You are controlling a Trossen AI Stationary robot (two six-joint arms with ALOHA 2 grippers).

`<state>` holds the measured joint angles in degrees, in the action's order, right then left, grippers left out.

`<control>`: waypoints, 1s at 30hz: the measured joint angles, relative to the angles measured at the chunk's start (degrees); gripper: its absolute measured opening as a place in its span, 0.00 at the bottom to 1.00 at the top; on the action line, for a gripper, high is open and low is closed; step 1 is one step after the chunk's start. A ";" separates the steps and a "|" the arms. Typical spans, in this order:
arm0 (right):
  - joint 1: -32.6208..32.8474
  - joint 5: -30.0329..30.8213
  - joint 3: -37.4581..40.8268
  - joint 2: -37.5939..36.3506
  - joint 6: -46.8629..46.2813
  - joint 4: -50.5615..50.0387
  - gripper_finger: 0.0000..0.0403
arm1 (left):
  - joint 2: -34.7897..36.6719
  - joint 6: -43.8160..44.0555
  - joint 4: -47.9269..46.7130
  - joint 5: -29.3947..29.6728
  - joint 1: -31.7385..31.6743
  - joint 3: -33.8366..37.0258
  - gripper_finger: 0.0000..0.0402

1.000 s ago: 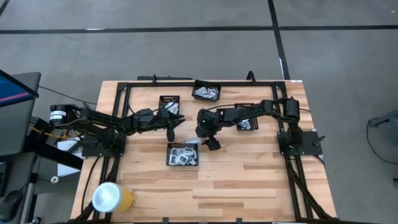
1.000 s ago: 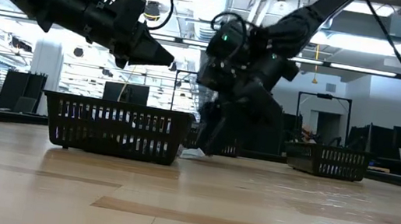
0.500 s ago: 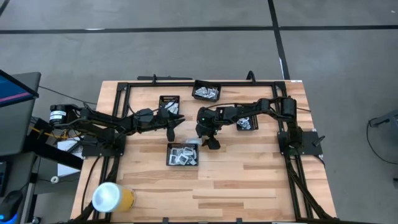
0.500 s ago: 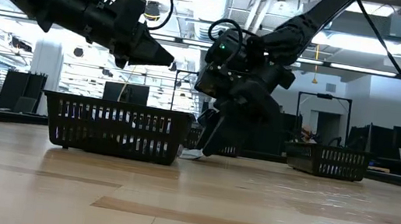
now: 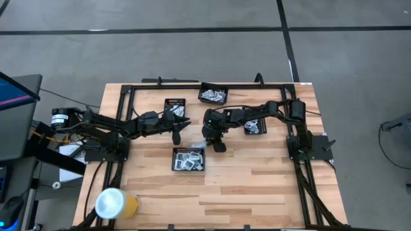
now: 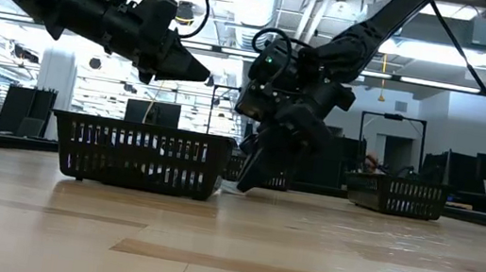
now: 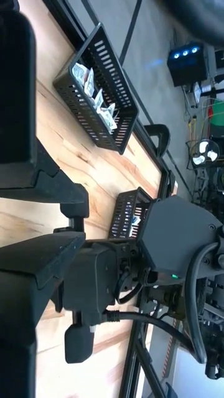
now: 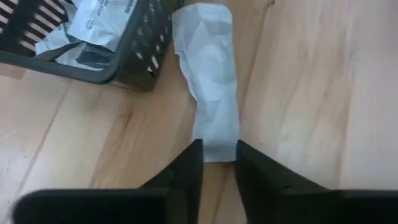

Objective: Pick & Place First Aid Supplies
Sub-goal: Put the green bandage into the left black bin

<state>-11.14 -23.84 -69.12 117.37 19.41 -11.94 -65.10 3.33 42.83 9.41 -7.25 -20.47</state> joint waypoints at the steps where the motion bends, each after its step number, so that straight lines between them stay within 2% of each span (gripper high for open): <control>1: -0.03 0.24 0.00 0.01 -0.15 0.01 0.18 | 0.00 0.00 0.00 0.00 0.00 0.00 0.21; 6: -0.38 0.49 0.02 0.02 -2.54 -0.09 0.04 | 0.00 0.00 0.00 0.00 0.00 0.00 0.21; 8: -0.77 1.24 0.02 0.02 -4.38 -0.15 0.01 | 0.00 0.00 0.00 -0.01 0.00 0.00 0.21; 21: -3.19 3.95 -0.62 0.08 -18.99 1.42 0.00 | 0.02 1.78 -0.26 -0.09 0.00 -0.02 0.21; 30: -2.79 6.34 -3.51 0.13 -21.05 1.49 0.00 | 0.02 16.95 -7.74 -1.36 -0.72 -0.02 0.21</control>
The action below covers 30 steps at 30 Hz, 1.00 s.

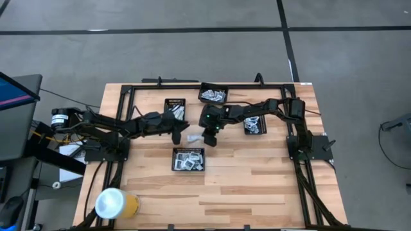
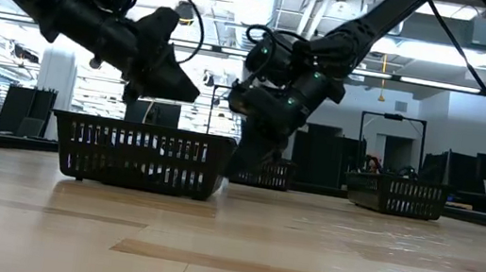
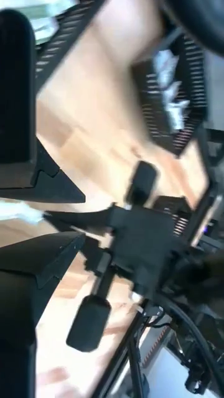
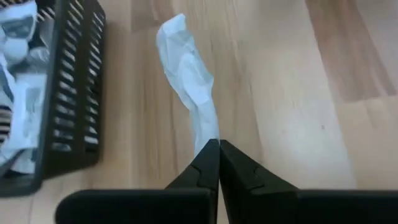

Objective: Pick & Place First Aid Supplies
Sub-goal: Put the green bandage into the left black bin

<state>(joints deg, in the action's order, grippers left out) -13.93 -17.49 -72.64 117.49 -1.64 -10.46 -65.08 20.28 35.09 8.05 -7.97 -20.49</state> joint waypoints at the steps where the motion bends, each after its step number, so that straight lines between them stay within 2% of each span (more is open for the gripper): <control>1: 0.01 0.06 -0.24 0.00 -0.20 0.02 0.00 | 0.00 1.52 -0.75 -0.92 -0.41 -0.02 0.21; 8: -0.06 1.80 -2.13 -0.02 -1.45 -0.02 0.00 | 0.00 7.40 -3.63 -6.80 -3.38 -0.02 0.22; 17: -0.02 2.99 -5.90 -0.09 -2.09 -1.36 0.00 | 0.00 8.78 -4.79 -12.38 -5.61 -0.02 0.32; 30: 0.04 2.56 -13.30 -0.13 0.12 -4.62 0.00 | 0.00 8.67 -5.77 -12.85 -5.61 -0.02 0.32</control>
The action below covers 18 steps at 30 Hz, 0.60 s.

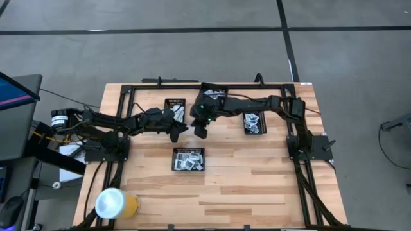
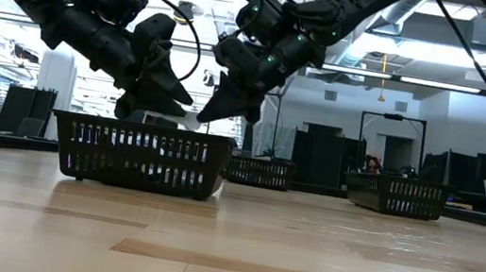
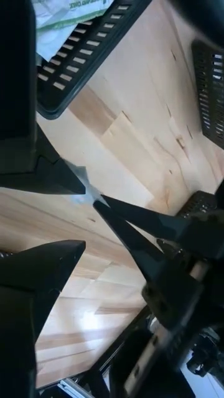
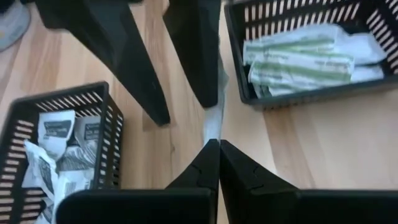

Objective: Pick & Place First Aid Supplies
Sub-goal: Put the green bandage into the left black bin

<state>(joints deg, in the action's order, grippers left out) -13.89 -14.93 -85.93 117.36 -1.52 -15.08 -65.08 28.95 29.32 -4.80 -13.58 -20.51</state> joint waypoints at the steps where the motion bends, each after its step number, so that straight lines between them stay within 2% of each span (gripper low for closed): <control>1: 0.00 -0.04 -0.40 0.00 0.01 -0.09 0.00 | 0.00 -0.02 -0.05 0.00 0.00 0.00 0.32; 12: 0.31 -0.51 -2.10 -0.09 0.59 -2.85 0.00 | 0.00 -10.84 2.41 4.83 0.00 0.02 0.33; 18: 0.31 -0.66 -2.10 -0.09 0.59 -3.16 0.00 | 0.00 -14.14 3.04 5.30 0.00 0.02 0.33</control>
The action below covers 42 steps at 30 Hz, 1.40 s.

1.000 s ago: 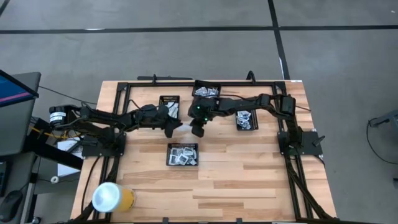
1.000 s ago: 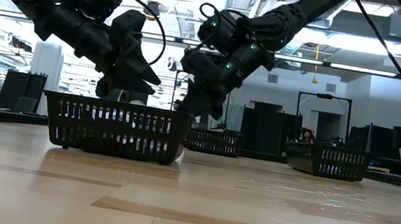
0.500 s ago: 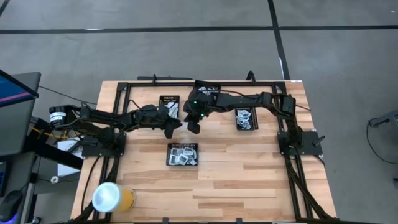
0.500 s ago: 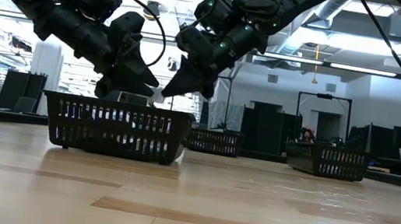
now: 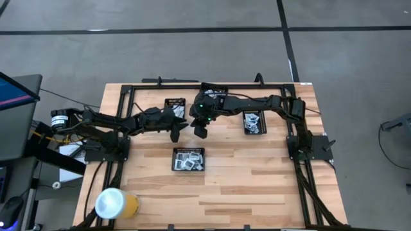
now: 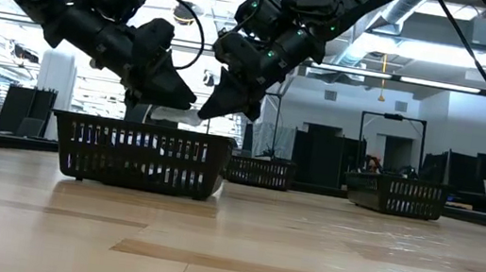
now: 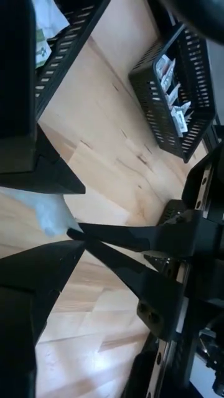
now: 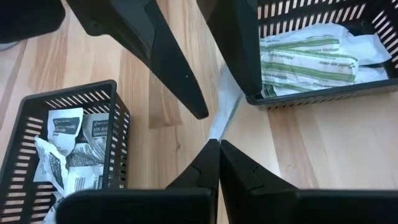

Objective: Pick & Place First Aid Supplies
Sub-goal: Put the green bandage into the left black bin

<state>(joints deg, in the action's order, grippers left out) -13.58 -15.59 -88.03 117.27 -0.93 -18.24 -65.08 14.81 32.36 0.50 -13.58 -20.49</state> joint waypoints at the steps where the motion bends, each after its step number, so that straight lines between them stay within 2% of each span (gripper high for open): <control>1: 0.00 -0.02 0.00 0.00 0.00 0.00 0.00 | 0.00 -0.02 0.00 0.27 0.00 0.00 0.33; 28: 0.07 -1.16 0.00 0.00 -0.17 -1.51 0.00 | 0.00 -11.59 -0.37 2.28 0.00 0.00 0.33; 35: 0.05 -1.03 0.00 0.00 0.00 -1.60 0.00 | 0.00 -11.17 -1.32 0.90 0.00 0.00 0.33; 42: 0.04 -0.88 0.00 0.00 0.27 -0.88 0.00 | 0.00 -6.68 -4.50 0.31 0.00 0.02 0.33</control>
<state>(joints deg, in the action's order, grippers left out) -13.54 -16.47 -88.03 117.27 -0.65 -19.12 -65.08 8.13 27.86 0.82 -13.58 -20.47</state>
